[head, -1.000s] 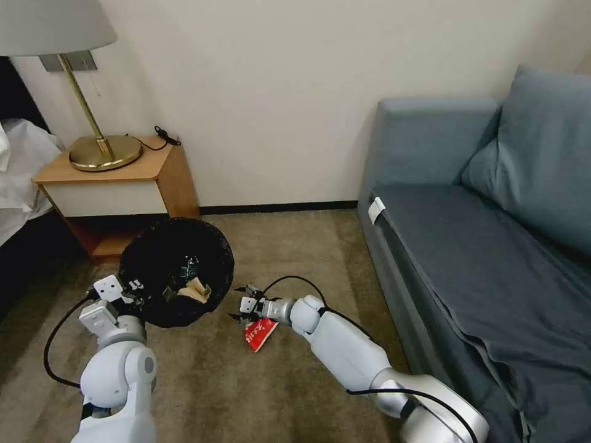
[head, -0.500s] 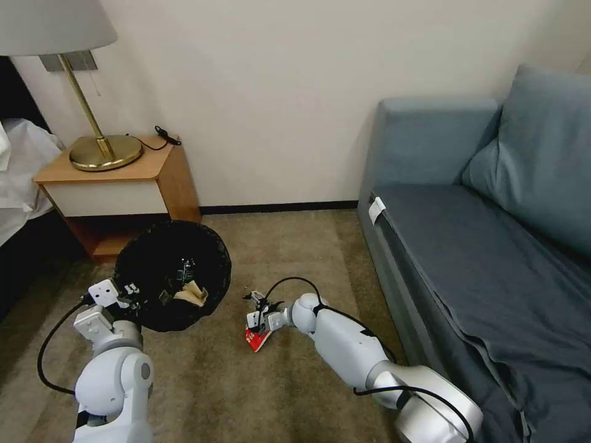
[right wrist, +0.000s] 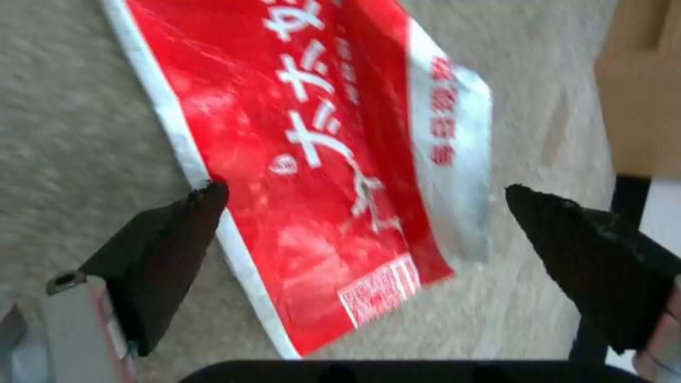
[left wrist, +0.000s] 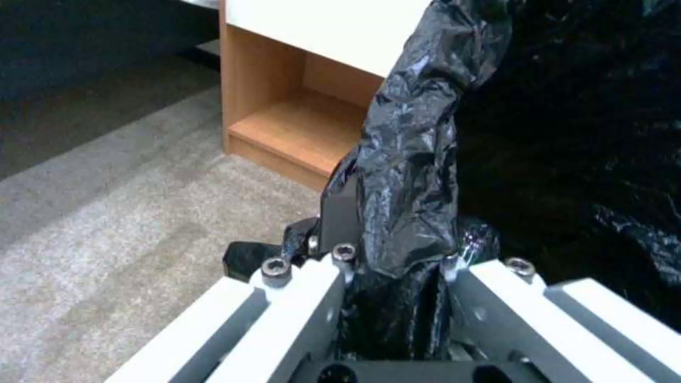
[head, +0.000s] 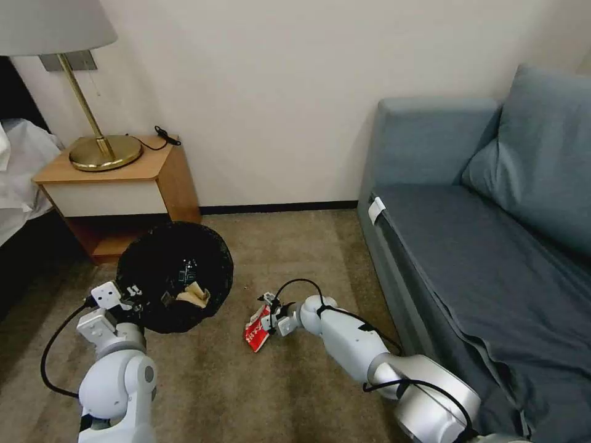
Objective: Pick up the trash bin, then pick up the garbage on the floor and place it into the trash bin.
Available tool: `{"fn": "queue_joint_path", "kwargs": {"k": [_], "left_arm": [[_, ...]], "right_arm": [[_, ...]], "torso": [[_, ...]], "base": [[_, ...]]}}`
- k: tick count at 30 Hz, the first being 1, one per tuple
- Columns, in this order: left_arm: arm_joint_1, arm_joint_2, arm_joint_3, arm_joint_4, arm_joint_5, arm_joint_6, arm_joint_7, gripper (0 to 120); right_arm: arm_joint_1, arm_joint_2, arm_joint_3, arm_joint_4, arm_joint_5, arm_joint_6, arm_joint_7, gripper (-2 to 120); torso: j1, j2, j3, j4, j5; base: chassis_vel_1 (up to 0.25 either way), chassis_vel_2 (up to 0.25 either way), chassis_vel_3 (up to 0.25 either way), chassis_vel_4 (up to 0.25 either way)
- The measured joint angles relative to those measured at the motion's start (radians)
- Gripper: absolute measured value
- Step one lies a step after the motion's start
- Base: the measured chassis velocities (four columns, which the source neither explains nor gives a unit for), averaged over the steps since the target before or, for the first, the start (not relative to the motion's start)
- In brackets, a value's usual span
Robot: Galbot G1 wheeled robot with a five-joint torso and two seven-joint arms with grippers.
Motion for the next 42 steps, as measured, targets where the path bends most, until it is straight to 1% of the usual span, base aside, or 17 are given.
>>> {"fn": "queue_joint_path", "kwargs": {"k": [6,16,20,21,23,24,27,28,29,30,33,35,36,37,39,41,42], "left_arm": [[0.017,-0.010,-0.004,-0.011,0.013,-0.012,0.000,1],[-0.009,-0.031,0.014,0.009,0.055,-0.019,0.001,1],[-0.019,-0.032,0.018,0.022,0.059,-0.021,0.002,1],[-0.019,-0.032,0.018,0.022,0.059,-0.021,0.002,1],[-0.020,-0.034,0.020,0.027,0.062,-0.023,0.003,1],[-0.020,-0.034,0.020,0.027,0.062,-0.023,0.003,1],[-0.019,-0.037,0.022,0.030,0.065,-0.028,0.004,1],[-0.019,-0.037,0.022,0.030,0.065,-0.028,0.004,1],[-0.018,-0.037,0.022,0.030,0.065,-0.028,0.004,1],[-0.018,-0.037,0.021,0.030,0.065,-0.028,0.004,1],[-0.018,-0.036,0.020,0.030,0.065,-0.028,0.004,1],[-0.018,-0.036,0.020,0.030,0.065,-0.028,0.004,1],[-0.018,-0.036,0.020,0.030,0.065,-0.028,0.004,1],[-0.018,-0.036,0.021,0.030,0.065,-0.028,0.004,1],[-0.018,-0.036,0.022,0.031,0.065,-0.028,0.004,1],[-0.018,-0.036,0.023,0.032,0.066,-0.028,0.004,1],[-0.018,-0.037,0.025,0.035,0.066,-0.028,0.004,1]], "right_arm": [[0.004,0.000,-0.008,0.008,-0.005,0.007,-0.005,100],[-0.001,0.000,-0.010,0.014,-0.006,0.032,-0.017,100],[-0.009,0.000,-0.004,0.005,-0.006,0.040,-0.015,93],[-0.009,0.000,-0.004,0.005,-0.006,0.040,-0.015,93],[-0.011,0.000,0.002,-0.002,-0.004,0.044,-0.014,83],[-0.011,0.000,0.002,-0.002,-0.004,0.044,-0.014,83],[-0.011,0.000,0.006,-0.012,0.000,0.049,-0.018,67],[-0.011,0.000,0.006,-0.012,0.000,0.049,-0.018,67],[-0.011,0.000,0.006,-0.012,0.001,0.048,-0.018,64],[-0.010,0.000,0.008,-0.013,0.003,0.048,-0.019,55],[-0.010,0.000,0.011,-0.013,0.004,0.048,-0.019,48],[-0.010,0.000,0.016,-0.013,0.005,0.048,-0.020,36],[-0.010,0.000,0.016,-0.013,0.005,0.048,-0.020,36],[-0.010,0.000,0.017,-0.014,0.006,0.047,-0.020,33],[-0.010,0.000,0.021,-0.014,0.007,0.046,-0.020,22],[-0.010,0.000,0.022,-0.014,0.007,0.046,-0.020,20],[-0.010,0.000,0.023,-0.013,0.007,0.045,-0.020,12]], "torso": [[0.000,0.000,0.000,0.0000,0.0000],[0.000,0.000,0.000,0.0000,0.0000],[0.000,0.000,0.000,0.0000,0.0001],[0.000,0.000,0.000,0.0000,0.0001],[0.000,0.000,0.000,-0.0001,-0.0001],[0.000,0.000,0.000,-0.0001,-0.0001],[0.000,0.000,0.000,-0.0002,-0.0001],[0.000,0.000,0.000,-0.0002,-0.0001],[0.000,0.000,0.000,-0.0001,-0.0001],[0.000,0.000,0.000,0.0001,0.0000],[0.000,0.000,0.000,0.0002,0.0000],[0.000,0.000,0.000,0.0001,0.0000],[0.000,0.000,0.000,0.0001,0.0000],[0.000,0.000,0.000,0.0001,0.0000],[0.000,0.000,0.000,0.0001,0.0000],[0.000,0.000,0.000,0.0001,0.0000],[0.000,0.000,0.000,0.0001,0.0000]], "base": [[0.000,0.000,0.000,0.000],[0.000,0.000,0.000,0.000],[0.000,0.000,0.000,0.000],[0.000,0.000,0.000,0.000],[0.000,0.000,0.000,0.000],[0.000,0.000,0.000,0.000],[0.000,0.000,0.000,0.000],[0.000,0.000,0.000,0.000],[0.000,0.000,0.000,0.000],[0.000,0.000,0.000,0.000],[0.000,0.000,0.000,0.000],[0.000,0.000,0.000,0.000],[0.000,0.000,0.000,0.000],[0.000,0.000,0.000,0.000],[0.000,0.000,0.000,0.000],[0.000,0.000,0.000,0.000],[0.000,0.000,0.000,0.000]]}}
